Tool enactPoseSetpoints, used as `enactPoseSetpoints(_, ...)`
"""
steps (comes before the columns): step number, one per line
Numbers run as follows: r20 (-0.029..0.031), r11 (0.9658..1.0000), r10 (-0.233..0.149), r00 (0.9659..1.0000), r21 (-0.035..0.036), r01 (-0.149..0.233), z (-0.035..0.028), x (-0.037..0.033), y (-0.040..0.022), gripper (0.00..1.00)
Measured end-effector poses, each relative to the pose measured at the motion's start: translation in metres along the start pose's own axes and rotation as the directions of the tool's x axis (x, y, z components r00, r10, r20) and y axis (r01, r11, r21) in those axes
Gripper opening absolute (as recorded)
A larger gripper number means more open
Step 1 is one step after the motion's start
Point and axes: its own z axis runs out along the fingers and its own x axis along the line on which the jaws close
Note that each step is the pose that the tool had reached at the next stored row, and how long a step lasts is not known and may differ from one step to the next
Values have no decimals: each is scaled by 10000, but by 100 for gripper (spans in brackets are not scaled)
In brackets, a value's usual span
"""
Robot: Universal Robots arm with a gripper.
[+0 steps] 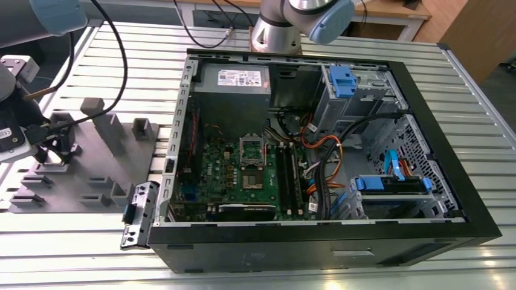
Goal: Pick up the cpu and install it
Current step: 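Pick up the cpu and move it towards the insertion slot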
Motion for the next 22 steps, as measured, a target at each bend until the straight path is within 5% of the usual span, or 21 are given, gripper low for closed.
enactPoseSetpoints(22, -1, 10000, 0, 10000, 7, 0, 2, 0, 0, 55)
